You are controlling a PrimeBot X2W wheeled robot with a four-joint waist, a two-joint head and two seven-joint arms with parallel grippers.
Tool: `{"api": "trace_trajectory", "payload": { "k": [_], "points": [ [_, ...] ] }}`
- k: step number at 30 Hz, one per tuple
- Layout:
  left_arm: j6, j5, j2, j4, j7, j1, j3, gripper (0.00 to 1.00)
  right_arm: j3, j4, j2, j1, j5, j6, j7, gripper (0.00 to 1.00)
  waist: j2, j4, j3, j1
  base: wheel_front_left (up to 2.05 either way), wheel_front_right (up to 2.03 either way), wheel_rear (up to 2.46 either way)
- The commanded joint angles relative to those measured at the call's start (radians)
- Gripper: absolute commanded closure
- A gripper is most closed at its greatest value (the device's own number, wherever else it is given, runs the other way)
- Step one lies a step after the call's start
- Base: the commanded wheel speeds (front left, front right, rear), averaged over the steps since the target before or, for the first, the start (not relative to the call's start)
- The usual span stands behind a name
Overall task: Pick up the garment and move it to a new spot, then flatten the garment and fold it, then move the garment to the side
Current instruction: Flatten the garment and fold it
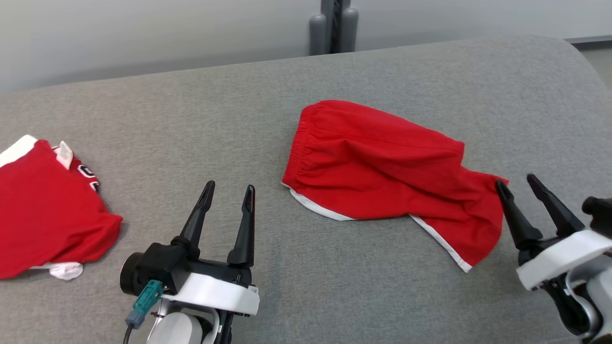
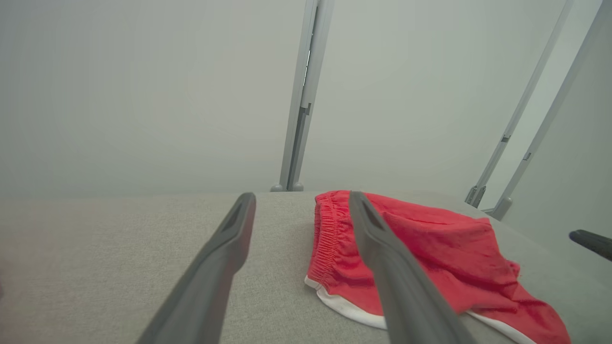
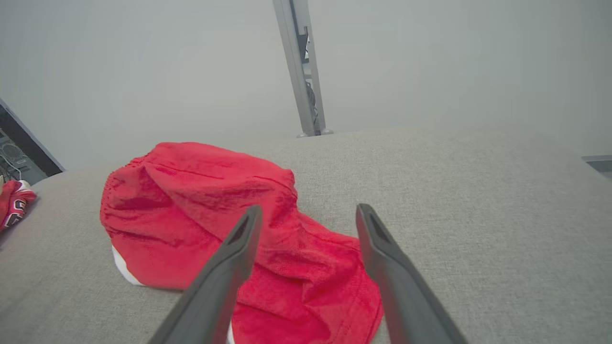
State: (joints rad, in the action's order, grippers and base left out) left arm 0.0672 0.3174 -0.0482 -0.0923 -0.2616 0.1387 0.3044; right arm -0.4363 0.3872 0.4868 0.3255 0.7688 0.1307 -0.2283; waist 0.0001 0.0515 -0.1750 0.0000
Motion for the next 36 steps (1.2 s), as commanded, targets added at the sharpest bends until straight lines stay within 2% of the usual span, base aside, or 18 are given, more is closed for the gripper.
{"api": "trace_trajectory", "payload": {
  "k": [1, 5, 6, 7, 8, 12, 18, 28, 31, 36],
  "points": [
    [-0.005, -0.005, -0.004, -0.004, -0.004, 0.015, -0.006, 0.0, 0.008, -0.009, -0.012, 0.01, -0.026, 0.0, -0.017, 0.0, -0.0001, 0.015, -0.005, 0.0, 0.0, 0.0, 0.0],
    [-0.007, -0.007, -0.004, -0.006, -0.004, 0.025, -0.009, 0.0, 0.044, -0.074, -0.072, -0.001, -0.111, 0.0, -0.039, 0.0, -0.0001, 0.043, -0.014, 0.0, 0.0, 0.0, 0.0],
    [-0.009, -0.008, -0.004, -0.007, -0.004, 0.033, -0.01, 0.0, 0.088, -0.132, -0.111, -0.019, -0.156, 0.0, -0.038, 0.0, -0.0001, 0.056, -0.018, 0.0, 0.0, 0.0, 0.0],
    [-0.009, -0.008, -0.004, -0.007, -0.004, 0.033, -0.01, 0.0, 0.088, -0.132, -0.111, -0.019, -0.156, 0.0, -0.038, 0.0, -0.0001, 0.056, -0.018, 0.0, 0.0, 0.0, 0.0],
    [-0.01, -0.006, -0.004, -0.009, -0.004, 0.036, -0.011, 0.0, 0.123, -0.183, -0.146, -0.048, -0.213, 0.0, -0.038, 0.0, -0.0001, 0.069, -0.021, 0.0, 0.0, 0.0, 0.0],
    [-0.013, -0.005, -0.004, -0.024, -0.004, 0.039, -0.013, 0.0, 0.161, -0.249, -0.208, -0.095, -0.278, 0.0, -0.038, 0.0, -0.0001, 0.092, -0.028, 0.0, 0.0, 0.0, 0.0],
    [-0.006, -0.014, -0.004, -0.089, -0.004, 0.062, -0.013, 0.0, 0.167, -0.286, -0.236, -0.11, -0.313, 0.0, -0.038, 0.0, -0.0001, 0.125, -0.047, 0.0, 0.0, 0.0, 0.0],
    [0.017, -0.062, -0.004, -0.403, -0.004, 0.222, -0.02, 0.0, 0.144, -0.308, -0.254, -0.089, -0.31, 0.0, -0.038, 0.0, -0.0001, 0.205, -0.097, 0.0, 0.0, 0.0, 0.0],
    [0.004, -0.069, -0.007, -0.492, -0.004, 0.277, -0.029, 0.0, 0.141, -0.309, -0.262, -0.087, -0.306, 0.0, -0.038, 0.0, -0.0001, 0.229, -0.107, 0.0, 0.0, 0.0, 0.0],
    [-0.013, -0.069, -0.01, -0.561, -0.004, 0.324, -0.042, 0.01, 0.151, -0.309, -0.272, -0.082, -0.305, 0.0, -0.038, 0.0, -0.0001, 0.25, -0.114, 0.0, 0.0, 0.0, 0.0]
  ]
}}
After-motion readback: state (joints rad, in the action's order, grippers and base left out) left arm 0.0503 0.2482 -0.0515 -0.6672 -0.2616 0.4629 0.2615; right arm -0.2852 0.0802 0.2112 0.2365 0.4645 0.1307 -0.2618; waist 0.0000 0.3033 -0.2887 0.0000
